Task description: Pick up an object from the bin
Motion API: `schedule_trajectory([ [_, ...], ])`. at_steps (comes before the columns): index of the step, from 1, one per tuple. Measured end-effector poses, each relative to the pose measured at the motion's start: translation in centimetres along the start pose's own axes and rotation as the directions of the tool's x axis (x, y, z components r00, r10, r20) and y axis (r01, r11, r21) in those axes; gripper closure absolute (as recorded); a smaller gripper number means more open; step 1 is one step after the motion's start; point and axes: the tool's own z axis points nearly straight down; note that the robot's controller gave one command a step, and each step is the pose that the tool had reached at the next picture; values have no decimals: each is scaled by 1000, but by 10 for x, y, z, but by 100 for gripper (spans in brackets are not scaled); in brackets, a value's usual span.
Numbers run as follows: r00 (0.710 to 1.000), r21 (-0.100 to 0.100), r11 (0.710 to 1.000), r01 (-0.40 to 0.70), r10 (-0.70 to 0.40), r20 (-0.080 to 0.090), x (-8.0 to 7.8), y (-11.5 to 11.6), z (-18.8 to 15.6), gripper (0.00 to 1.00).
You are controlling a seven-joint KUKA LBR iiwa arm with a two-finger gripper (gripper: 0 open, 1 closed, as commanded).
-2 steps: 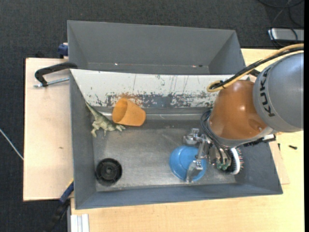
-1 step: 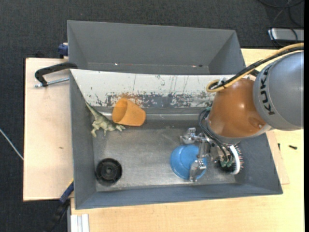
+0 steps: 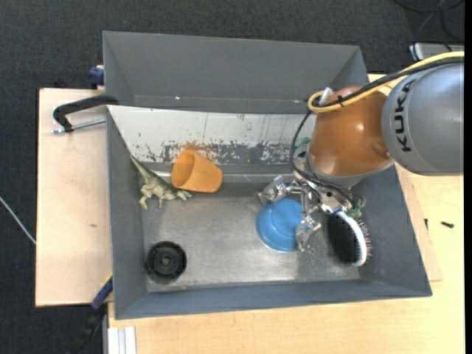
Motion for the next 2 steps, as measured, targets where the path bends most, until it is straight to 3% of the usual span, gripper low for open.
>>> schedule_trajectory([
  [1,970,0,970,-244,244,10,-3,-5,-79,100],
  [2,970,-2,970,-244,244,6,-2,-4,-76,0],
])
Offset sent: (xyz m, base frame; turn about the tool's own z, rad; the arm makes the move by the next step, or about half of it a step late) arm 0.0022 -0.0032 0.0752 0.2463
